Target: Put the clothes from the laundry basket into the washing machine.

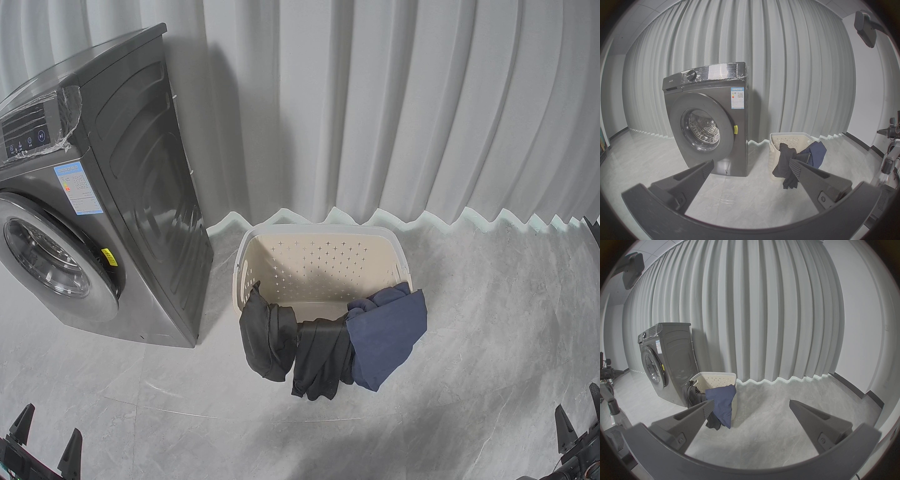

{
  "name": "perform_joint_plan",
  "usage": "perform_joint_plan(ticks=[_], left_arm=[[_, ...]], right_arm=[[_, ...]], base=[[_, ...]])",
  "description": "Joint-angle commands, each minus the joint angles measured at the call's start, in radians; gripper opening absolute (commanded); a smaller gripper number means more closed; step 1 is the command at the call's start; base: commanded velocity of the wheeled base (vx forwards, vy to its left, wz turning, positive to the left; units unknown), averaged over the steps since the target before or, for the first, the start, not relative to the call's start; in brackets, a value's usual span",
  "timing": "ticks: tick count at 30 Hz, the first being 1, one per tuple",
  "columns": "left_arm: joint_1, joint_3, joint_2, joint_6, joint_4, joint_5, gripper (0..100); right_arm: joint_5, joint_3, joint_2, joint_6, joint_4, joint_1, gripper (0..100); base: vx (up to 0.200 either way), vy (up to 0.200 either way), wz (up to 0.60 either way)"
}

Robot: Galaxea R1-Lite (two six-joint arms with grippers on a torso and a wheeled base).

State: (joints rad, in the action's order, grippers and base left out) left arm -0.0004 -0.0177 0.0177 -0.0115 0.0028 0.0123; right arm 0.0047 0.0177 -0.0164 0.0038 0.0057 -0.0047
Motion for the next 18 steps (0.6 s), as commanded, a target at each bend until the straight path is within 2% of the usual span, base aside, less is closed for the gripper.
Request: perform_joint_plan(ticks=[1,2,18], left_arm=[[0.0,0.016,-0.018,-0.001,0.0,0.0,100],[0.0,0.016,-0.018,-0.001,-0.001,0.0,100],[0.0,0.016,-0.018,-0.002,-0.001,-0.002,100]], right_arm=[[0.0,-0.016,0.016,-0.001,0.0,0.0,100],[0.001,-0.016,0.016,-0.001,0.0,0.0,100],[0.001,-0.016,0.016,0.001,0.0,0.0,100]], base=[[0.2,0.0,0.0],[0.2,0.0,0.0],[0.0,0.0,0.0]])
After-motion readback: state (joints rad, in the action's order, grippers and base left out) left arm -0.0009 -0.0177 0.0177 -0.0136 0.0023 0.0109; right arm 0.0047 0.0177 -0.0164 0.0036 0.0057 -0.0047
